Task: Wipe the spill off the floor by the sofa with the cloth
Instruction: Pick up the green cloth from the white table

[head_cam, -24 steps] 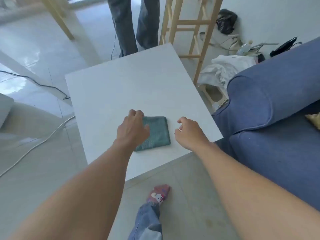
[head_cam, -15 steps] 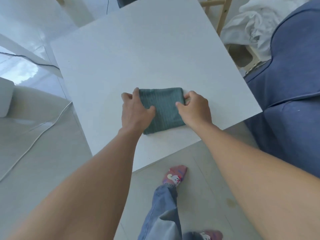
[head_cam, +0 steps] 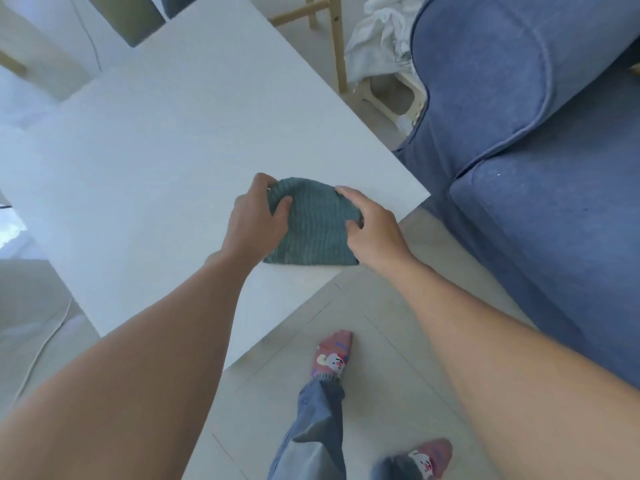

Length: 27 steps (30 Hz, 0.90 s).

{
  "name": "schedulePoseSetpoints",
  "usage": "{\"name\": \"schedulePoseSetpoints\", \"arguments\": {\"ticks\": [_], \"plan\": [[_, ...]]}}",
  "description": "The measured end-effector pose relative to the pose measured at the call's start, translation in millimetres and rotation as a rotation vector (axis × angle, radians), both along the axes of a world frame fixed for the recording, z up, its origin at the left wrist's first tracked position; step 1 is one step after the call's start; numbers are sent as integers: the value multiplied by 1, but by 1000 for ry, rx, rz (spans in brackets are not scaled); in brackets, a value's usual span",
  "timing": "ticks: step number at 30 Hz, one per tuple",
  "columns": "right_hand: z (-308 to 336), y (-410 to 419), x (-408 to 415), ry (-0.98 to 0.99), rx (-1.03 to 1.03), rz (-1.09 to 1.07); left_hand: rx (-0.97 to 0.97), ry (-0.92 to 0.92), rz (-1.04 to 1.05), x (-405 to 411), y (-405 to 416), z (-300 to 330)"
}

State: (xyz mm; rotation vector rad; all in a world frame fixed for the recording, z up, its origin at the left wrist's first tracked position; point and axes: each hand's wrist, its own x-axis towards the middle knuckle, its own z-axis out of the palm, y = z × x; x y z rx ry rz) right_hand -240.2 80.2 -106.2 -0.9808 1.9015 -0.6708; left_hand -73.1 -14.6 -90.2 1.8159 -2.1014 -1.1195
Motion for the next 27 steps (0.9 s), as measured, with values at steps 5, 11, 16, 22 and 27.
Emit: {"name": "schedulePoseSetpoints", "arguments": {"ticks": [5, 11, 16, 22, 27], "plan": [[-9, 70, -61, 93, -90, -189, -45, 118, -274, -84, 40, 1], [-23, 176, -117, 167, -64, -441, -91, 206, -620, -173, 116, -24], [-77, 273, -141, 205, 32, -607, 27, 154, -802, -228, 196, -89], [-173, 388, -152, 178, 159, -771, 279, -15, -1026, -281, 301, -186], [-277, 463, -170, 208, 216, -867, 360, -124, -1266, -327, 374, -285]]}}
